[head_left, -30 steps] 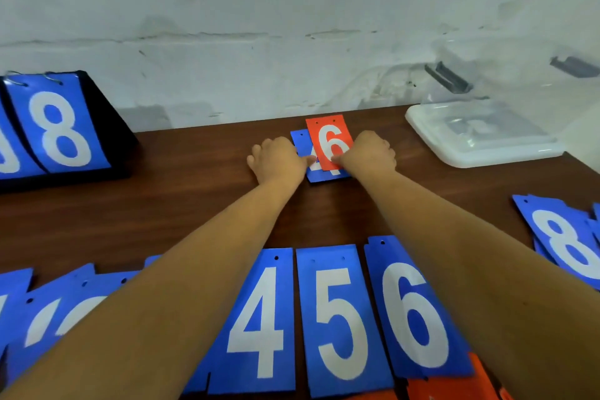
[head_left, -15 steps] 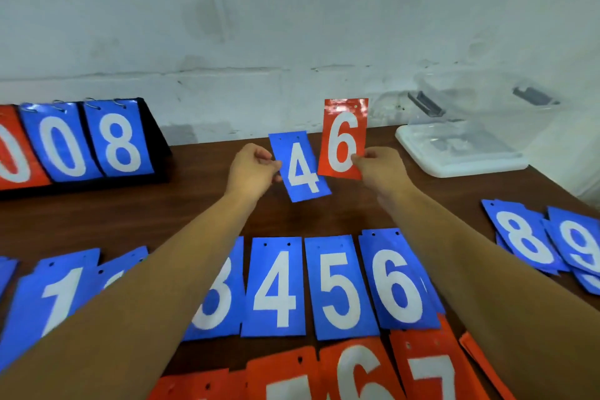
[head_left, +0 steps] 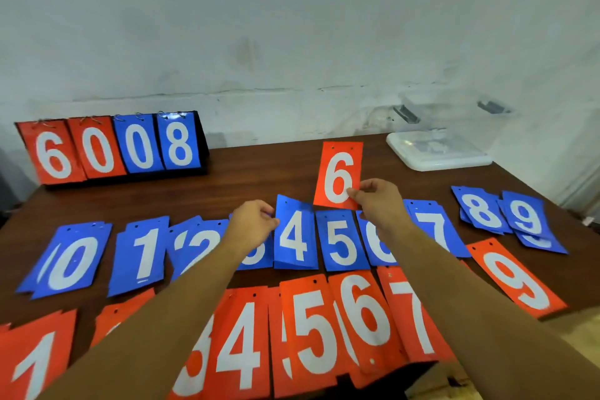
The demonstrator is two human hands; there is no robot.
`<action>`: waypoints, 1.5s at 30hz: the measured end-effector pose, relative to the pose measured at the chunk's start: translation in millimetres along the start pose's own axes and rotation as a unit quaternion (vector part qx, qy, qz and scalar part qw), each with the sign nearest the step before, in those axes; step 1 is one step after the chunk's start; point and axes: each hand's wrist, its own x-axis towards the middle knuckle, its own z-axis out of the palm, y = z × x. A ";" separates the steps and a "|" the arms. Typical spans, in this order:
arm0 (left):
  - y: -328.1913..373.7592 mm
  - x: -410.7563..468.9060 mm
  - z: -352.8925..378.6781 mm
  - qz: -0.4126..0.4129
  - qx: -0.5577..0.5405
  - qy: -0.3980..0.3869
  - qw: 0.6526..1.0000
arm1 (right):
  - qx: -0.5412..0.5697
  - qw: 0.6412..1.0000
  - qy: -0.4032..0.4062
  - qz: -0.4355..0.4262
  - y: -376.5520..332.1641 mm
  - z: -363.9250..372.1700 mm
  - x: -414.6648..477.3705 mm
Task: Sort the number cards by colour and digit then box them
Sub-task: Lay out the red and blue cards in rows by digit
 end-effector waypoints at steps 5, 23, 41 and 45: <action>-5.4 -10.5 4.6 0.019 0.069 0.029 0.997 | -0.024 1.000 -0.010 0.003 -1.1 -0.6 -23.3; 17.7 -73.3 6.4 0.004 -0.274 -0.064 0.960 | -0.085 0.991 -0.100 0.017 11.0 9.3 -86.0; -28.2 -134.9 30.2 0.266 0.277 -0.157 0.910 | -0.334 0.942 -0.020 -0.016 60.6 -58.5 -130.1; -33.2 -135.9 26.0 0.263 0.289 -0.162 0.906 | -0.378 0.925 -0.009 -0.028 69.2 -57.3 -137.9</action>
